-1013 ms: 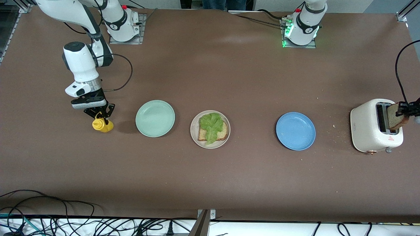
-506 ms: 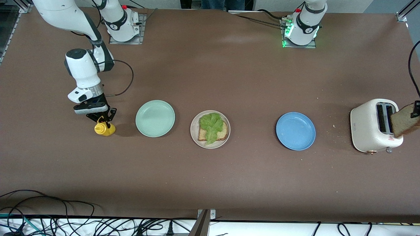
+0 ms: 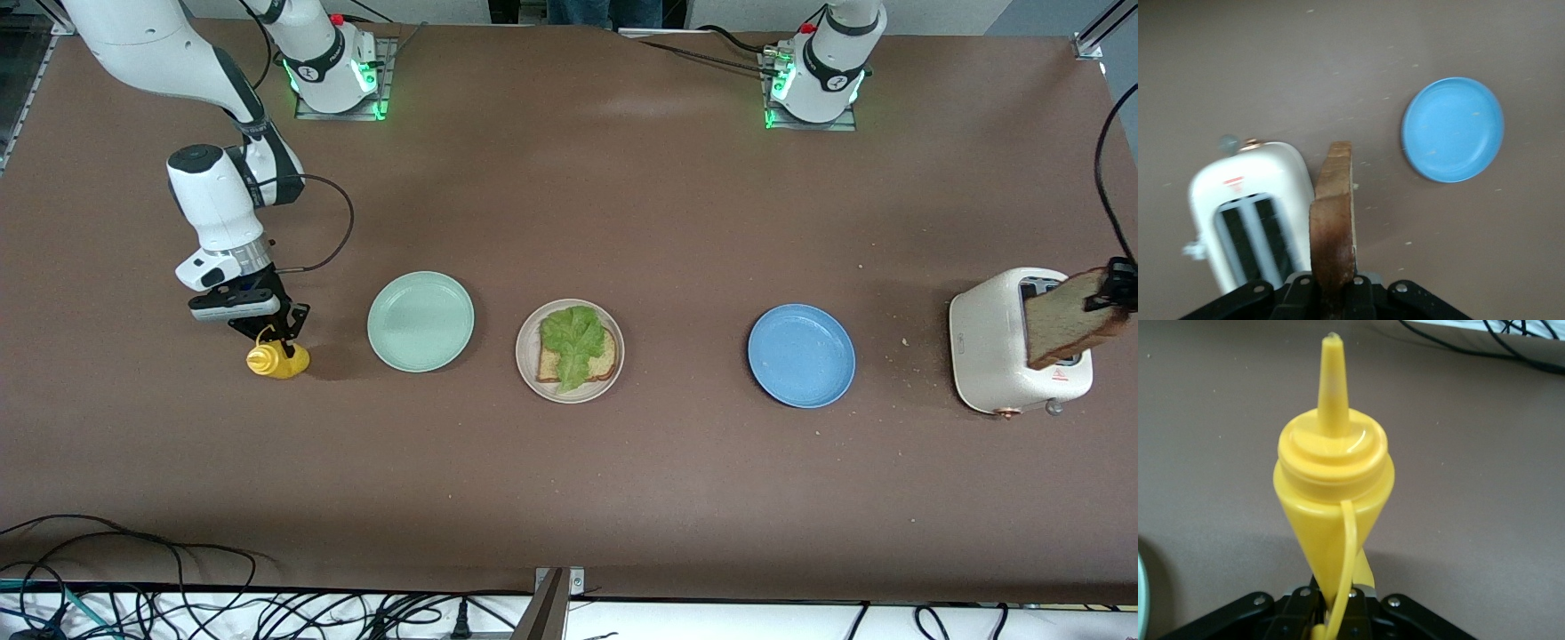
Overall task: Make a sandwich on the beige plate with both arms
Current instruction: 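Grasp the bread slice with the left gripper and lift it out, then carry the bread slice with the left gripper over the beige plate, then lower the bread onto the lettuce and open the left gripper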
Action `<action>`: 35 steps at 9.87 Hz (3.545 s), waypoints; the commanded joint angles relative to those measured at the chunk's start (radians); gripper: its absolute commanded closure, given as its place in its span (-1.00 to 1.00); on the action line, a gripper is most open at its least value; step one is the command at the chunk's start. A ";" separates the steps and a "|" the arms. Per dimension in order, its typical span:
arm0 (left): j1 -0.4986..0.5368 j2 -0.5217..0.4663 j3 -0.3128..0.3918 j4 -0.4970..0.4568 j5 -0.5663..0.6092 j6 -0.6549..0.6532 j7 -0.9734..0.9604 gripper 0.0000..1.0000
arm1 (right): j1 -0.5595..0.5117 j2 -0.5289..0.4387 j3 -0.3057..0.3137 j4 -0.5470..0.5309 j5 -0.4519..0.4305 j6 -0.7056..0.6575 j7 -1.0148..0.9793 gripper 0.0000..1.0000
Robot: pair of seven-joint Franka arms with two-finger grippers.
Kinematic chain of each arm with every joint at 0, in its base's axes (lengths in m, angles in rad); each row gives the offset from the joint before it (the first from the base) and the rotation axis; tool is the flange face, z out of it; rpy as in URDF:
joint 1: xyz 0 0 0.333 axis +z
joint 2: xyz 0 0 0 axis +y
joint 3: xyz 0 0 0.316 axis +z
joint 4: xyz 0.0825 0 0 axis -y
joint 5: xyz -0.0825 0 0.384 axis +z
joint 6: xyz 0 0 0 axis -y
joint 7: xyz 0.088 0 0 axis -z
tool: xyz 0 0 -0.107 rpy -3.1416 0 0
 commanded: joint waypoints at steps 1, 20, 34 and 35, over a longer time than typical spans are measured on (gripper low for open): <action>-0.042 0.051 0.006 0.014 -0.193 -0.092 -0.064 1.00 | -0.026 0.038 0.025 0.053 -0.003 0.023 0.012 1.00; -0.601 0.314 0.003 -0.227 -1.133 0.394 -0.094 1.00 | -0.027 0.007 0.034 0.022 -0.005 0.023 0.012 -0.70; -0.745 0.398 0.004 -0.282 -1.330 0.635 0.049 1.00 | -0.024 -0.048 0.056 -0.107 -0.003 -0.029 0.062 -1.00; -0.747 0.403 0.006 -0.282 -1.326 0.635 0.049 1.00 | -0.026 -0.057 0.056 -0.107 -0.003 -0.031 0.074 -1.00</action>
